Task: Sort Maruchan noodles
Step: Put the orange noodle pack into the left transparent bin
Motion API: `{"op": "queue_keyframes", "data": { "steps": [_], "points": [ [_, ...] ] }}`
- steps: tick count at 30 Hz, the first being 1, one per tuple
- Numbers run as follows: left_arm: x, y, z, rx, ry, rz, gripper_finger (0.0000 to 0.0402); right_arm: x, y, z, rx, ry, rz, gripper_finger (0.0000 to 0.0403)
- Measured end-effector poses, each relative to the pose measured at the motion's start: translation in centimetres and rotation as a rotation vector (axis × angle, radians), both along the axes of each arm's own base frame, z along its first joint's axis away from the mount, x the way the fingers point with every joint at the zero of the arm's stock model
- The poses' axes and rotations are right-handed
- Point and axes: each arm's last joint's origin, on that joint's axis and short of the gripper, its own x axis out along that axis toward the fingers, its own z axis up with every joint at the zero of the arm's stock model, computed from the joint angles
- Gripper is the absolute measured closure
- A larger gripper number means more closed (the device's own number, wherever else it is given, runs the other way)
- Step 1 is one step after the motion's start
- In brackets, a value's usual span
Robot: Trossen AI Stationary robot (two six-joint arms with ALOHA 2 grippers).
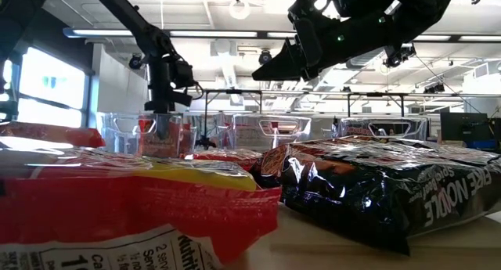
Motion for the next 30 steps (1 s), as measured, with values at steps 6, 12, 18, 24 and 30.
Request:
{"op": "queue_keyframes", "data": {
  "steps": [6, 12, 18, 24, 30],
  "points": [
    [0.1, -0.1, 0.0, 0.031, 0.057, 0.011, 0.0224, 0.0, 0.0, 0.0, 0.003, 0.001, 0.011, 0.0373],
    [0.9, -0.3, 0.1, 0.07, 0.066, -0.022, 0.0225, 0.0, 0.1, 0.0, 0.016, -0.001, 0.028, 0.0373],
    [1.6, -0.5, 0.2, 0.118, 0.104, -0.055, 0.0223, 0.0, 0.1, 0.0, 0.026, -0.002, 0.026, 0.0373],
    [1.7, -0.3, 0.6, 0.131, 0.101, -0.043, 0.0224, 0.0, 0.1, 0.0, 0.036, -0.004, 0.03, 0.0373],
    [2.0, -0.3, 1.6, 0.137, 0.083, -0.021, 0.0224, 0.0, 0.1, 0.0, 0.036, -0.004, 0.03, 0.0373]
  ]
}}
